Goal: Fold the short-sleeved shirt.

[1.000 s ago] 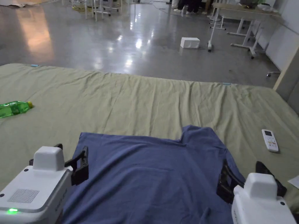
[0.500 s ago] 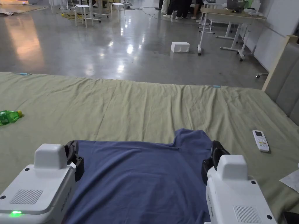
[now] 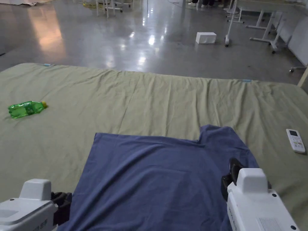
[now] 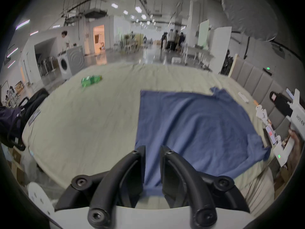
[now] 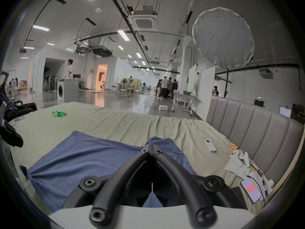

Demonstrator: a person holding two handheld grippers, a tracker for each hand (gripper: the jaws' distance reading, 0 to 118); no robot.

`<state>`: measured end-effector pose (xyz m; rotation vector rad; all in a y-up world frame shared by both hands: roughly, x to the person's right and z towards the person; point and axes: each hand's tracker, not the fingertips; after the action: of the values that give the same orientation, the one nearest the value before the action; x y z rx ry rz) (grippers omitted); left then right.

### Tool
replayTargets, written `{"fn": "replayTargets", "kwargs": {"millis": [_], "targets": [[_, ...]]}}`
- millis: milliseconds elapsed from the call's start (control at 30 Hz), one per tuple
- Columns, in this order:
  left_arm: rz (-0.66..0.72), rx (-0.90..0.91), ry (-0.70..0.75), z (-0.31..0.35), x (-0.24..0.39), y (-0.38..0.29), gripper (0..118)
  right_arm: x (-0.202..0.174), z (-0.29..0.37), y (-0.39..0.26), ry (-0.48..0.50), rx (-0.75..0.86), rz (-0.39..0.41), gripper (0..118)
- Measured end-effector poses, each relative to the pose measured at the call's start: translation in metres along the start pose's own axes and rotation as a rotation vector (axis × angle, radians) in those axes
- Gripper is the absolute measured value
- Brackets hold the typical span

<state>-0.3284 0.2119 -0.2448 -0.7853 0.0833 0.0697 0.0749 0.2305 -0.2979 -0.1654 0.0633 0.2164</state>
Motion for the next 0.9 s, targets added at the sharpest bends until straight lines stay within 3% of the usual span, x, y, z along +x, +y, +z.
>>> {"fn": "replayTargets", "kwargs": {"millis": [133,167,367,633,700,767,800,867,900], "targets": [[0.048,-0.132,0.045,-0.016,-0.017,-0.023,72,-0.005,-0.001,-0.010,0.024,-0.040,0.000,0],[0.066,-0.151,0.051,-0.022,-0.025,-0.028,77,-0.006,-0.002,-0.013,0.029,-0.048,0.006,0],[0.143,-0.247,0.090,-0.050,-0.041,-0.043,79,-0.008,-0.003,-0.021,0.036,-0.083,0.000,0],[0.116,-0.308,0.119,-0.082,-0.041,-0.058,77,-0.005,-0.001,-0.028,0.033,-0.116,-0.013,0],[0.114,-0.309,0.117,-0.081,-0.039,-0.061,73,-0.003,0.000,-0.030,0.029,-0.123,-0.012,0],[0.099,-0.315,0.098,-0.081,-0.036,-0.057,56,-0.002,0.001,-0.033,0.027,-0.129,-0.010,0],[0.070,-0.318,0.084,-0.081,-0.030,-0.057,47,-0.001,0.001,-0.035,0.024,-0.133,-0.008,0],[0.007,-0.317,0.035,-0.081,-0.020,-0.057,13,0.002,0.002,-0.037,0.023,-0.143,-0.019,0],[-0.001,-0.315,0.004,-0.081,-0.017,-0.058,9,0.003,0.003,-0.038,0.022,-0.148,-0.028,0]]}}
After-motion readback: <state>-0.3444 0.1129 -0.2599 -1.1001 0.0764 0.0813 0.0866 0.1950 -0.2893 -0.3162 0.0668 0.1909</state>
